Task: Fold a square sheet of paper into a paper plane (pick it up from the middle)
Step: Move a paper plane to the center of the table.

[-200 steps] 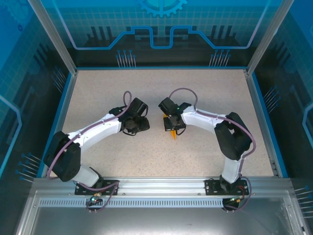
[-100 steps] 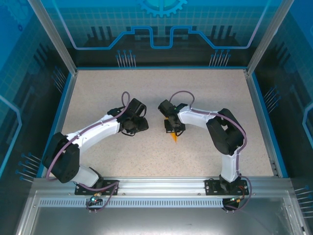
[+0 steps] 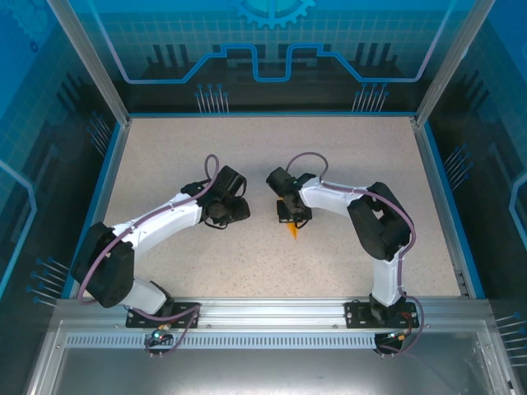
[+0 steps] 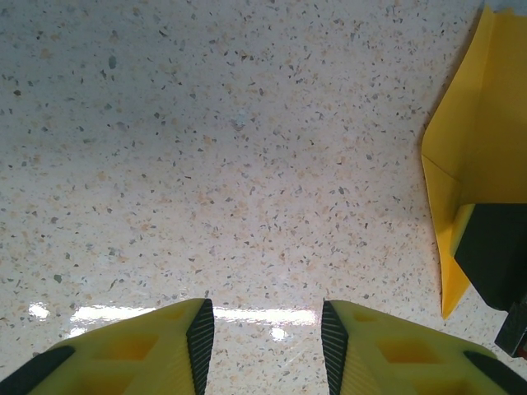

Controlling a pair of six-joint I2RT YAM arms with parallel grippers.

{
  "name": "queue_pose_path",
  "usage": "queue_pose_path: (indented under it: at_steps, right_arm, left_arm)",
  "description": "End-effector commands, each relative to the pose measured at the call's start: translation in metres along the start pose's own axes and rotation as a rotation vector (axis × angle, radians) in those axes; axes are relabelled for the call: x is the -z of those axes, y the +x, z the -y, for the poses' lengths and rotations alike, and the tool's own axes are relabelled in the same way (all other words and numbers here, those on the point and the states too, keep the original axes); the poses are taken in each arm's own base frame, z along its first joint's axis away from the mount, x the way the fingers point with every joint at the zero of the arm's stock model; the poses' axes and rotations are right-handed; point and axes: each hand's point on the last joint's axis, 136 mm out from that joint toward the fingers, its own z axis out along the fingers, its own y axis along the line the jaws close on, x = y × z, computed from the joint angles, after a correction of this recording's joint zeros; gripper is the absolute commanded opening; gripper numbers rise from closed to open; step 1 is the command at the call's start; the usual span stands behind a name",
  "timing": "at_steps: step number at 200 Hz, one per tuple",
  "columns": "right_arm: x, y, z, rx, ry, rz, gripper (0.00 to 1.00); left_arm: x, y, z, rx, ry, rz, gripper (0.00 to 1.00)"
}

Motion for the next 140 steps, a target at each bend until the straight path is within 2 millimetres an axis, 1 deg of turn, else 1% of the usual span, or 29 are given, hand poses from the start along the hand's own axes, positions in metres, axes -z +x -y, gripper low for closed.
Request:
queue_pose_path:
  at_steps: [1,14,31,67,92,105,122,140]
  right_arm:
    - [0.013,-0.007,0.012,-0.04,0.03,0.017,0.09]
    - [0.018,-0.011,0.013,-0.054,0.026,0.038,0.1]
    - [0.013,-0.012,0.016,-0.074,0.043,0.033,0.1]
    - [-0.019,0.003,0.015,-0.094,0.087,-0.058,0.1]
    - [-0.032,0.01,0.014,-0.108,0.098,-0.095,0.11]
    - [-0.034,0.011,0.013,-0.106,0.095,-0.101,0.12]
    - [-0.03,0.009,0.012,-0.102,0.094,-0.098,0.14]
    - [-0.018,0.002,0.008,-0.091,0.071,-0.079,0.15]
  left_arm:
    - [0.007,-0.003,-0.005,0.021,0.005,0.024,0.43]
    - [0.008,-0.002,-0.007,0.024,0.005,0.031,0.43]
    - [0.007,-0.001,-0.009,0.028,0.001,0.032,0.43]
    - [0.005,-0.001,-0.011,0.029,-0.005,0.028,0.43]
    - [0.007,-0.002,-0.013,0.028,-0.008,0.036,0.43]
    - [0.007,-0.003,-0.014,0.029,-0.01,0.038,0.43]
    - [0.006,-0.003,-0.015,0.029,-0.013,0.038,0.43]
    - [0.007,-0.003,-0.015,0.029,-0.013,0.037,0.43]
